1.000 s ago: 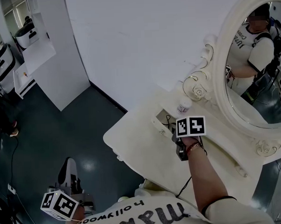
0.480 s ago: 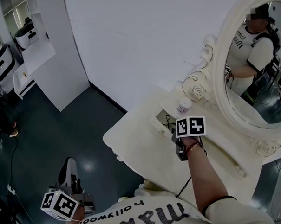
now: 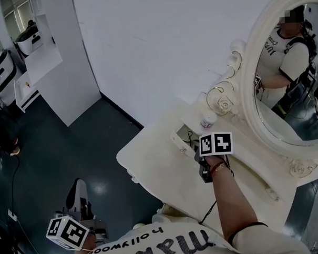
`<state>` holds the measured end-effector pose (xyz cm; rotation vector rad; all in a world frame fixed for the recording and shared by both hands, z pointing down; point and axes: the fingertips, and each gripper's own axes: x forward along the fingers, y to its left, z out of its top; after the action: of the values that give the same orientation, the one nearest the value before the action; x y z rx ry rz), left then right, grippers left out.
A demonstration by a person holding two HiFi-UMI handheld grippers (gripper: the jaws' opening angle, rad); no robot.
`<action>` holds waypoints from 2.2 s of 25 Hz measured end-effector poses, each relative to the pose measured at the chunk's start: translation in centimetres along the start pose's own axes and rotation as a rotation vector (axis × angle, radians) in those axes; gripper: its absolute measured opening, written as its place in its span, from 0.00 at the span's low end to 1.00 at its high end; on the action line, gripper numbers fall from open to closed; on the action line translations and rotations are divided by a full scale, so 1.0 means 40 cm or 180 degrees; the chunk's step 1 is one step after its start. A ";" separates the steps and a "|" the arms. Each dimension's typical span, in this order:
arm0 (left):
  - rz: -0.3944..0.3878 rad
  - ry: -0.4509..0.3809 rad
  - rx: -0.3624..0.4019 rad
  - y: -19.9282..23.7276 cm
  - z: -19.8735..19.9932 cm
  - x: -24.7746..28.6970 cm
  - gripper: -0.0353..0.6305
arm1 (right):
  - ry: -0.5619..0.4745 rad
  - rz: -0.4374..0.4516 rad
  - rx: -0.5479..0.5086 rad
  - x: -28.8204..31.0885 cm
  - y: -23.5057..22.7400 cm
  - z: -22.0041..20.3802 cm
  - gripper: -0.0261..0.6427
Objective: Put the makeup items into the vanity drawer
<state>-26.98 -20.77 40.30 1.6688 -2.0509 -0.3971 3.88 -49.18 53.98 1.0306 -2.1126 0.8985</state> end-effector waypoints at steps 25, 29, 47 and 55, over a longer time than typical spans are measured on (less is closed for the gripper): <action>-0.0226 0.0091 -0.0002 -0.025 0.003 0.019 0.06 | -0.0540 -0.0102 0.0286 -0.063 0.000 0.018 0.11; -0.0365 0.0163 0.0017 -0.052 -0.009 0.040 0.06 | -0.0841 -0.0110 0.0431 -0.111 0.005 0.031 0.11; -0.1103 0.0522 0.0119 -0.177 -0.080 0.089 0.06 | -0.1840 -0.0056 0.0575 -0.320 0.154 -0.052 0.10; -0.1359 0.0641 0.0247 -0.214 -0.103 0.082 0.06 | -0.2053 -0.0093 0.0514 -0.367 0.233 -0.095 0.09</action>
<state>-18.18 -25.58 40.10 2.1035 -1.5798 -0.2733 4.43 -35.78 42.25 1.5956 -2.5566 0.8004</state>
